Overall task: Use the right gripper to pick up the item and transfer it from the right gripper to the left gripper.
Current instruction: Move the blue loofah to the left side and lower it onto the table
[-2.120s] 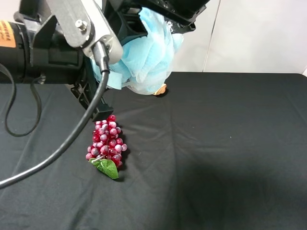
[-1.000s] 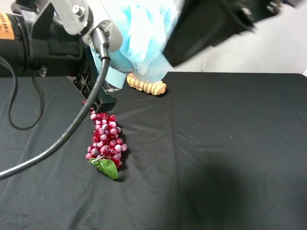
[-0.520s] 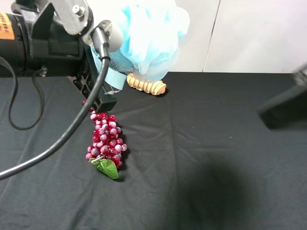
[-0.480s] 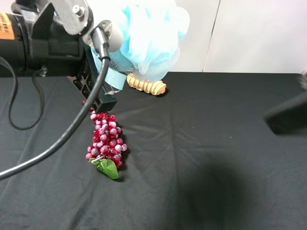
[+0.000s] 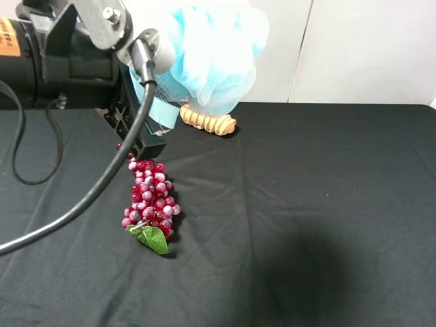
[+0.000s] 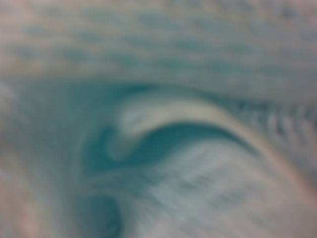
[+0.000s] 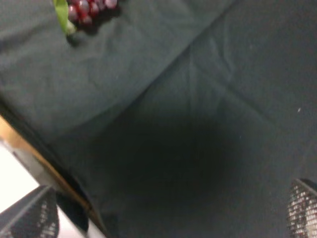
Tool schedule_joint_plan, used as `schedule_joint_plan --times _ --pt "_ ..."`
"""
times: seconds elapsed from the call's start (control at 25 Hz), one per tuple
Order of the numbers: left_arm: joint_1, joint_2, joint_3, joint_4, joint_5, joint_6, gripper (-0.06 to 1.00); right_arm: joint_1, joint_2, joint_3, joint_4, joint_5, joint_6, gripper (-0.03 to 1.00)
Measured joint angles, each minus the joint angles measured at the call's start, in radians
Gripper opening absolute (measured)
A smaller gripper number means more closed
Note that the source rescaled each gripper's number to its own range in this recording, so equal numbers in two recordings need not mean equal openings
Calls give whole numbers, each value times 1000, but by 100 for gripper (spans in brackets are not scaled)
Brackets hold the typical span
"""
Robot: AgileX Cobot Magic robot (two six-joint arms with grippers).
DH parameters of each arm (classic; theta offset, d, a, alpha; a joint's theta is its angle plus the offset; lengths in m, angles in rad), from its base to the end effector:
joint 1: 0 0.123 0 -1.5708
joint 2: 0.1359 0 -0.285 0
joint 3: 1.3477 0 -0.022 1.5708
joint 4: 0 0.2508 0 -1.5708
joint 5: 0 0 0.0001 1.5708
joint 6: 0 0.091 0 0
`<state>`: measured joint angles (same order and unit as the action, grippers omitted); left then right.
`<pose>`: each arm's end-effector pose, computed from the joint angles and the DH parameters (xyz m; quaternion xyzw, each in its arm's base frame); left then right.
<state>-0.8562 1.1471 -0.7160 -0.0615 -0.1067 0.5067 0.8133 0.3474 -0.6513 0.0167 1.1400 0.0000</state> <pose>0.1650 -0.1893 0.3109 0.4745 0.6264 -0.1236 0.6059 0.0249 0.0283 0.3094 -0.3624 0.8420 0.1657 0.3636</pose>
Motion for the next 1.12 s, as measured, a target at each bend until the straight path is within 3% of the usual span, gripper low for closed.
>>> schedule_joint_plan --times 0.4,0.92,1.12 --pt "0 0 0 0 0 0 3 5 -143 157 -5 -107 5 100" --pt "0 0 0 0 3 0 3 3 -143 159 -5 -107 7 100" --pt "0 0 0 0 29 -5 3 -70 -166 159 -5 -109 7 100"
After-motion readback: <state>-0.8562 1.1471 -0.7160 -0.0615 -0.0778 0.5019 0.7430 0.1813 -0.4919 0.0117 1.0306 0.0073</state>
